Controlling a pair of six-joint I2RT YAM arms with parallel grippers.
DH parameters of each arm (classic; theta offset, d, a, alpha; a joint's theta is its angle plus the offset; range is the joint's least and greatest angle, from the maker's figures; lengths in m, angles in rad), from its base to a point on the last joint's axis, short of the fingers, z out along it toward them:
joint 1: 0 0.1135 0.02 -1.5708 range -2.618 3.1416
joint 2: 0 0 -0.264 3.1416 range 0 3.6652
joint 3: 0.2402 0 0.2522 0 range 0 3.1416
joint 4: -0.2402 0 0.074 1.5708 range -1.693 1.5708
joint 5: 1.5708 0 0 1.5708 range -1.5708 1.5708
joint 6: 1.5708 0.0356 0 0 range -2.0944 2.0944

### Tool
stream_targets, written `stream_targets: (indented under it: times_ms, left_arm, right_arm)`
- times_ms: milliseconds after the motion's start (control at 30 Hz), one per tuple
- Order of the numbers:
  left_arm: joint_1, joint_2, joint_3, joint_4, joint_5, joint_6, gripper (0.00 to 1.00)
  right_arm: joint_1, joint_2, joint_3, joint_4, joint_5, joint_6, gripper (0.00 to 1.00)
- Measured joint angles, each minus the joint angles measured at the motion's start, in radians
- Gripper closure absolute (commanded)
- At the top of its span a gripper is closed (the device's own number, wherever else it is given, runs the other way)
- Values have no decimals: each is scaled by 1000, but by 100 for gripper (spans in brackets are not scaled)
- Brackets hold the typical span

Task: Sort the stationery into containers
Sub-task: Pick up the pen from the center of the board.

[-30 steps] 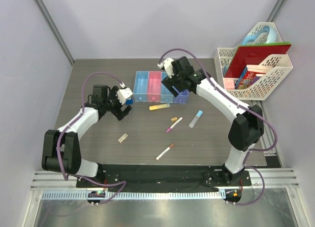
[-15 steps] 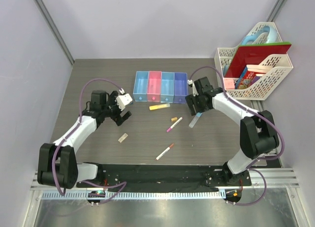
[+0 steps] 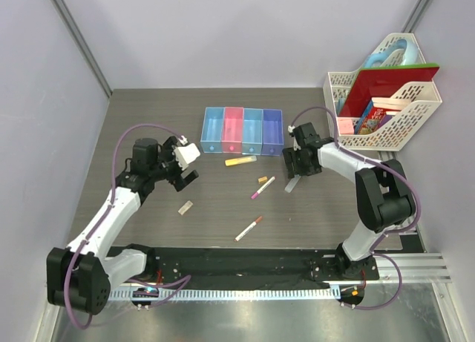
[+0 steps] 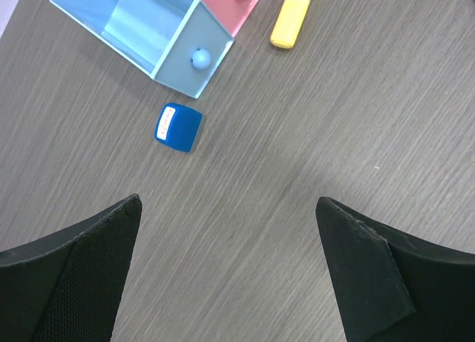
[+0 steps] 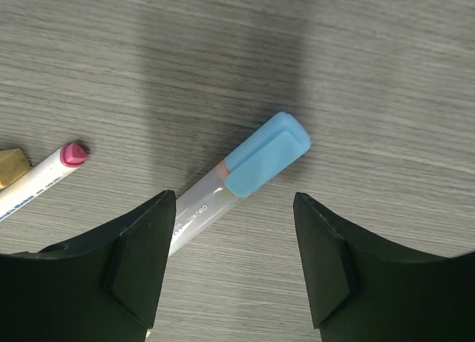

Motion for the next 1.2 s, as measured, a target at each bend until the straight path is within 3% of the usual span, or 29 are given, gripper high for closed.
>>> stream_targets:
  times_ms: [367,467,500,567,600,633,1000,1200]
  left_arm:
    - [-11,-47,6,-79,-23,2,0]
    - [-12,-57,24,-109,-28,2,0]
    - [-13,-59,31,-114,-29,2,0]
    - [-13,-64,48,-130,-32,2,0]
    - [-14,-68,58,-139,-35,2,0]
    - [-14,-72,64,-145,-36,2,0]
    - [-15,-111,77,-203,-45,0,0]
    - [-15,-129,77,-213,-47,-1,0]
  right_arm:
    - [5,47,-14,41,-24,38,43]
    - [13,59,-7,55,-12,38,57]
    - [15,65,-1,59,-7,40,70]
    - [17,76,9,71,-5,43,82]
    - [17,81,13,78,-5,45,95]
    - [17,85,16,85,-5,49,99]
    - [18,82,18,98,-8,55,99]
    - [15,31,23,25,-13,38,99]
